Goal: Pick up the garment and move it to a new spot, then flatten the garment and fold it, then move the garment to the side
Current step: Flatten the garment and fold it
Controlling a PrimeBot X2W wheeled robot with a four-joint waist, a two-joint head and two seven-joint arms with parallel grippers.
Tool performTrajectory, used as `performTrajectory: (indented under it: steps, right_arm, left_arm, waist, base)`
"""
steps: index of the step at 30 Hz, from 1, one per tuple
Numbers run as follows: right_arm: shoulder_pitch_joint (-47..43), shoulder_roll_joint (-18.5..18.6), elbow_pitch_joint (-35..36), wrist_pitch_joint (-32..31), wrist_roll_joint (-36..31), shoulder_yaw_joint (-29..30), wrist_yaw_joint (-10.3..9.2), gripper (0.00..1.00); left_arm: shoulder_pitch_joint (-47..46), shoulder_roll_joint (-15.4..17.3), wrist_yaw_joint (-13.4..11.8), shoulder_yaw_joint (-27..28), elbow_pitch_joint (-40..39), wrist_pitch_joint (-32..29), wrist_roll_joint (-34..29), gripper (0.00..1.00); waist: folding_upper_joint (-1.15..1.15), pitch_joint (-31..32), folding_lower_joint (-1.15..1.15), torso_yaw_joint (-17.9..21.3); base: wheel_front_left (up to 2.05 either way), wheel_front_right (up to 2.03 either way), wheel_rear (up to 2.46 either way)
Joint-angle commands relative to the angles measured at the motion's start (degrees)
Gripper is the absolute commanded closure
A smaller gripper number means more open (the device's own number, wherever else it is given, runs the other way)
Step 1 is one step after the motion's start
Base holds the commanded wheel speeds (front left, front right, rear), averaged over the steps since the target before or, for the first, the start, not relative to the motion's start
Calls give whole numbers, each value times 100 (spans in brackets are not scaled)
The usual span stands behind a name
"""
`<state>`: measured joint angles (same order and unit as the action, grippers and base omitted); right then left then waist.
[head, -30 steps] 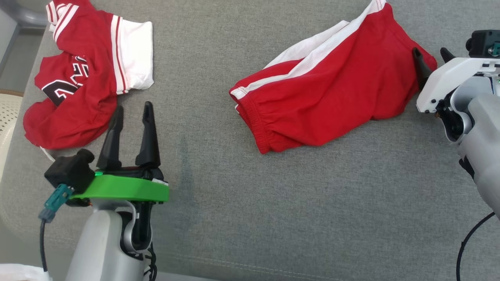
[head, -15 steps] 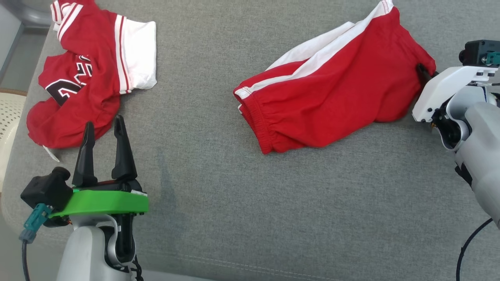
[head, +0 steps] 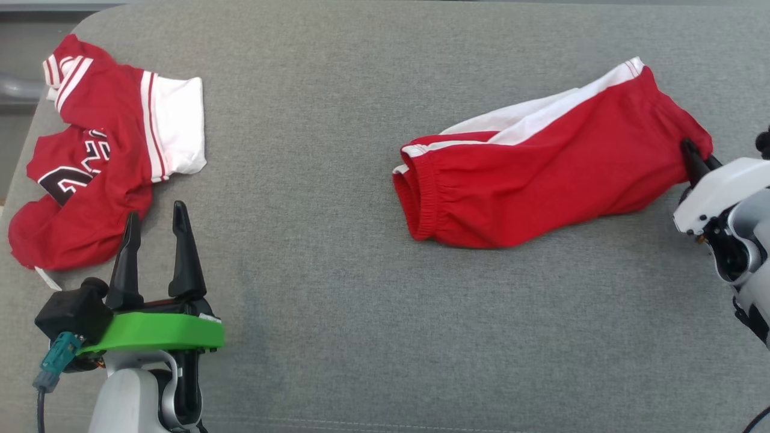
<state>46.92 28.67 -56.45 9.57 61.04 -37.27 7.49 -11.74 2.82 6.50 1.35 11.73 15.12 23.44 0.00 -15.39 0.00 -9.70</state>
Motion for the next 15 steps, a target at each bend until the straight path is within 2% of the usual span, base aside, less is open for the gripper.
performTrajectory:
  steps: [1, 7, 11, 15]
  right_arm:
    - [-196, 97, 76, 79, 133, 49, 1, 100]
    - [-896, 503, 368, 324, 600, 320, 1, 100]
    - [-1185, 569, 432, 394, 792, 474, 1, 100]
    - [-1258, 483, 533, 467, 816, 552, 1, 100]
  left_arm:
    - [120, 16, 18, 4, 0, 2, -105, 0]
    - [191, 17, 47, 5, 34, 3, -234, 0]
    - [227, 17, 54, 76, 39, 2, -352, 0]
    - [253, 17, 78, 141, 56, 2, -465, 0]
  waist:
    - [0, 179, 0, 208]
    - [0, 310, 0, 350]
    - [0, 341, 0, 448]
    - [0, 343, 0, 526]
  base:
    - [0, 0, 0]
    - [0, 0, 0]
    - [0, 0, 0]
    - [0, 0, 0]
